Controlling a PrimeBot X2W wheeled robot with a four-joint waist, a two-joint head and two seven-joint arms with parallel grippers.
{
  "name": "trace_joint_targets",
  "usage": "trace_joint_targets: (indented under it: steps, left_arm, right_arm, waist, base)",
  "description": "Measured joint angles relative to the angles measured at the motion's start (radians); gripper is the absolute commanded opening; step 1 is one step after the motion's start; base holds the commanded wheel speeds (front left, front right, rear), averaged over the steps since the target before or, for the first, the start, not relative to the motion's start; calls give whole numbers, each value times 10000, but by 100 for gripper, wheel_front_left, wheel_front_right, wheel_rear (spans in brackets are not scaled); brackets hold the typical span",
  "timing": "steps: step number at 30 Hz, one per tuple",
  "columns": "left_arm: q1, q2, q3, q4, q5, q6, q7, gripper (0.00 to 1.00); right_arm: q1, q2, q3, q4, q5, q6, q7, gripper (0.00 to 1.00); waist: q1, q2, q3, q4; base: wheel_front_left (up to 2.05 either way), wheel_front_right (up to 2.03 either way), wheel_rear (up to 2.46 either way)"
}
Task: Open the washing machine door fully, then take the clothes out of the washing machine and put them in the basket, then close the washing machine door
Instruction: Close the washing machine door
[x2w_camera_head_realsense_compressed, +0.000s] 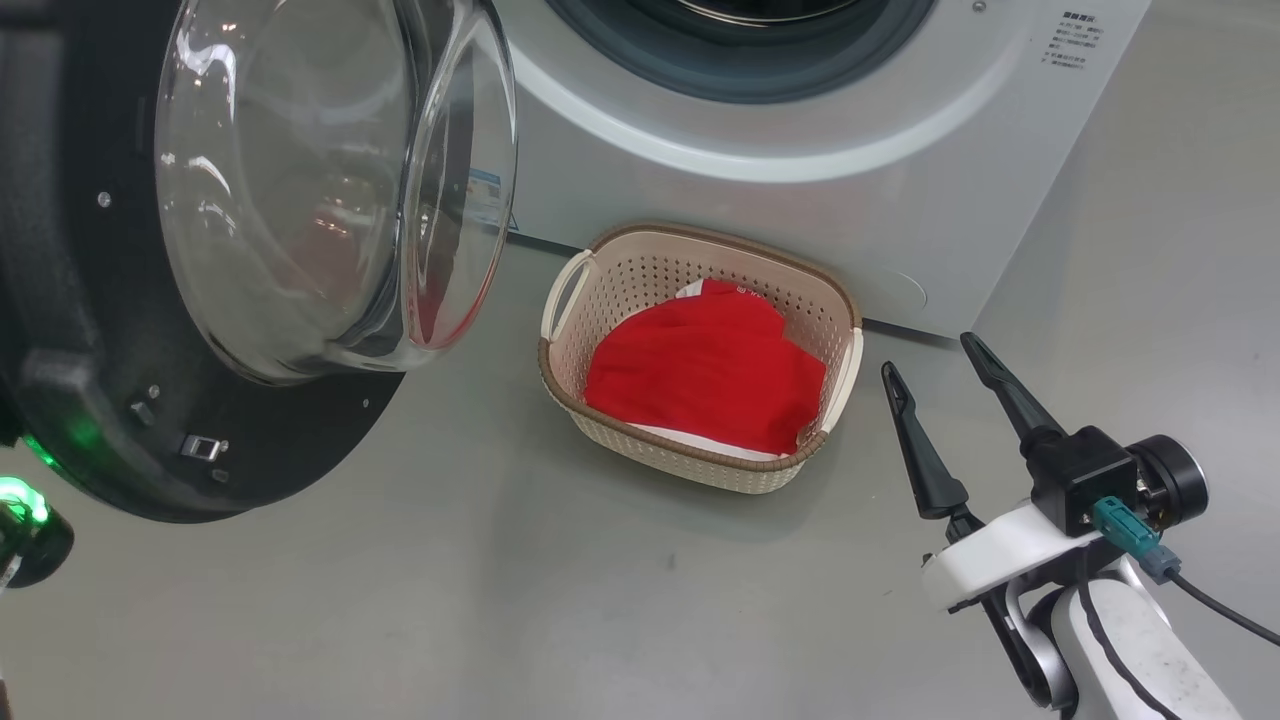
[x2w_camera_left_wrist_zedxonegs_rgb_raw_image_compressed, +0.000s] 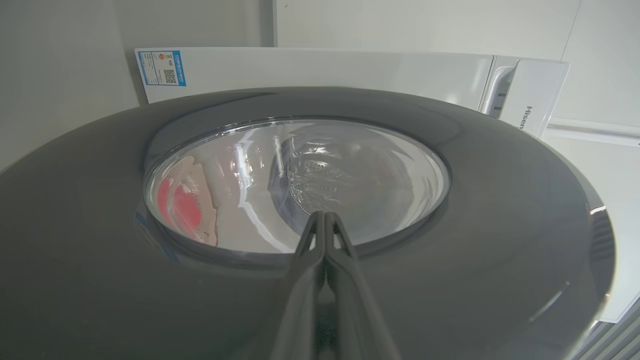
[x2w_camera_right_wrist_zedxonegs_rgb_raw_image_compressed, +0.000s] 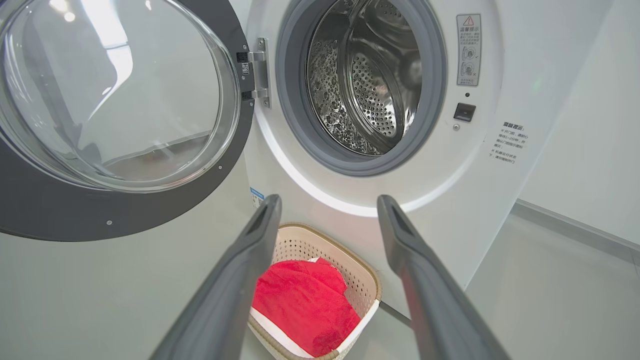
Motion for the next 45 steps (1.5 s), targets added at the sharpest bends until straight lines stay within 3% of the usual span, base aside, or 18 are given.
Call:
trace_joint_targets:
  steps: [28, 45]
  left_arm:
    - [1538, -1931, -1106, -3003, -334, -13, 1290, 0]
    - [2531, -2115, -1647, -4836, -391, 635, 1187, 0]
  right_arm:
    - [149, 155, 40, 6, 148, -6, -163, 100]
    - [193, 207, 40, 105, 207, -21, -251, 100]
  waist:
    - [0, 0, -354, -248]
    - [0, 0, -443, -371]
  base:
    - [0, 0, 0]
    - [0, 0, 0]
